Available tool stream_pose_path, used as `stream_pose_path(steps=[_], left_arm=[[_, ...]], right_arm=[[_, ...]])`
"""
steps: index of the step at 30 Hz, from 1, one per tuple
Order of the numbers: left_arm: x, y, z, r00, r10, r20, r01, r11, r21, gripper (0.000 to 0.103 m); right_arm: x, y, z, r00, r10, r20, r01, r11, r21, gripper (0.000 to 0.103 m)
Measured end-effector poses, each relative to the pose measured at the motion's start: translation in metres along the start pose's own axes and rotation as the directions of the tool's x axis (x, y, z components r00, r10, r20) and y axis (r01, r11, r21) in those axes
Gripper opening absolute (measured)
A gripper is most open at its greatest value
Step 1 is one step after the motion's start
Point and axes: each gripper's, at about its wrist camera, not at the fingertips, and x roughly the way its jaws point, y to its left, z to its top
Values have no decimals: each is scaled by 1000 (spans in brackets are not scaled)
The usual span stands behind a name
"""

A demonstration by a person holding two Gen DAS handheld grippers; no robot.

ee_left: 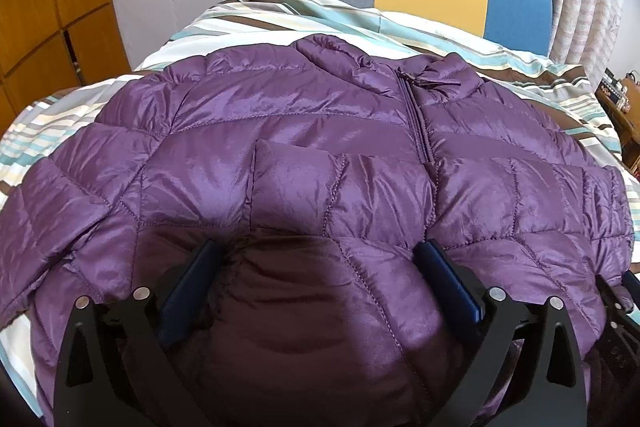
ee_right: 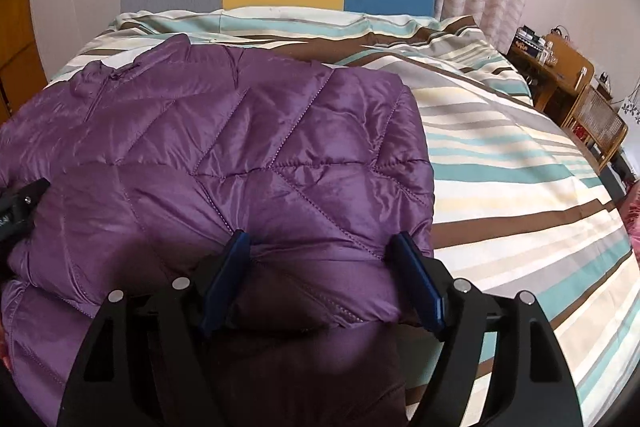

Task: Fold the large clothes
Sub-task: 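Grasp the other sleeve with the left gripper and lift it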

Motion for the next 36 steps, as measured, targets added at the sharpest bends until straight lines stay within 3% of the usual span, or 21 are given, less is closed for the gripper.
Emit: stream_pose_path(steps=[5,9,16,20,27,32,36], left_arm=[[-23,17,-11,998,-69,5,69,997,-45,100],[-50,41,-24,997,-64,53,70,991,-112,100],[-81,90,-48,994,-68,89,92,951,-295,100],[-94,105,-57,992,-82,97,109,939,-326,100],[-127,151,-67,987,-5,159,66,923,-380,100],[-145,210,-71,979,107,174,-13,882,-470,100],[-154,263,-86,976,164,142,-48,803,-594,100]], right_arm=[[0,-3,-2,1000,-4,4,4,1000,8,78],[0,-4,-2,1000,-9,6,9,1000,8,79],[-1,-4,-3,1000,-15,6,15,1000,11,82],[-1,-5,-4,1000,-14,3,14,1000,20,84],[-1,-5,-3,1000,-15,3,15,1000,20,84],[-1,-5,-3,1000,-15,3,15,1000,20,84],[-1,-5,-3,1000,-15,3,15,1000,20,84]])
